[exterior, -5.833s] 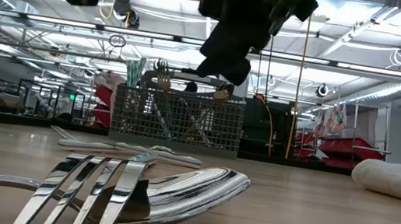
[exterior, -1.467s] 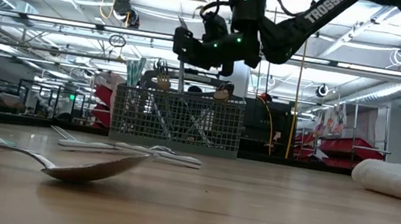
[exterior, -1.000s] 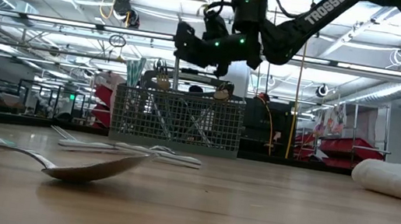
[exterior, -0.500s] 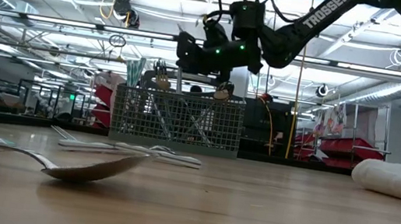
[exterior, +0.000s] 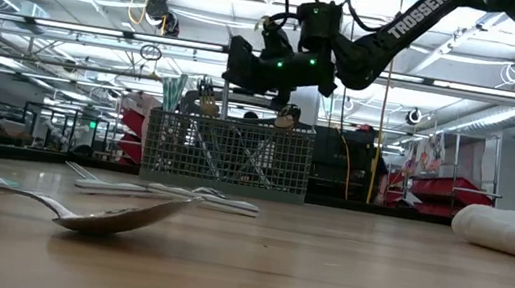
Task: Sort silverware
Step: Put the bottom fork into the middle left section of the utensil holder, then put the fork into the middle left section of the utensil holder
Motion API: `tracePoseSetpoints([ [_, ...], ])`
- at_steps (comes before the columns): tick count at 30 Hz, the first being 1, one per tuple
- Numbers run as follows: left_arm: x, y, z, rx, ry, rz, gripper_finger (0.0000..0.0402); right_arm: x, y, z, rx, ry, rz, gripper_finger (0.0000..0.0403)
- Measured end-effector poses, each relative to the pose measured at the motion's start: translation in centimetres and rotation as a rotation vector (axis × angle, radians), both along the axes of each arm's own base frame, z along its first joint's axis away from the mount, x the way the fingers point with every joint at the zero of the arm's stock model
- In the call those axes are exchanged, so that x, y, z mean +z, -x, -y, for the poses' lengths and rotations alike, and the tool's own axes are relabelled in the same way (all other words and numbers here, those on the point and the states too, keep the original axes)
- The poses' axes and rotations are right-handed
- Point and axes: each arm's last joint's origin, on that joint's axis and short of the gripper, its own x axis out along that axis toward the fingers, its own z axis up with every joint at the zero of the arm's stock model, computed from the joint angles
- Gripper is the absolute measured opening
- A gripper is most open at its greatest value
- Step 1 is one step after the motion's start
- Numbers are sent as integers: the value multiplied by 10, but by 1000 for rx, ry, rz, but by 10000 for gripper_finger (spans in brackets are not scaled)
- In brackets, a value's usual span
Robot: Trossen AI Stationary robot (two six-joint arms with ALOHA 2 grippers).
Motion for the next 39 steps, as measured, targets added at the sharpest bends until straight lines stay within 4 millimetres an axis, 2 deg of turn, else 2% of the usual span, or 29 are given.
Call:
tracePoseSetpoints([
  [13,0,0,0,8,-3,1,90,-5,4,9,-21,-56,-26,8],
  [18,0,0,0,8,-3,1,90,-6,4,9,-21,-60,-31,42],
  [28,0,0,0,8,-3,0,90,-4,4,9,-17,-72,-11,144],
  [30,0,0,0,9,-2,-2,90,6,5,5,-11,-40,17,155],
  [32,-2,0,0,5,-12,-28,90,26,8,0,-5,27,68,160],
  [35,-7,-1,0,-50,-64,-107,90,64,19,-11,7,108,130,160],
  [39,-10,-12,3,-109,38,-99,90,121,44,-36,33,180,159,158],
])
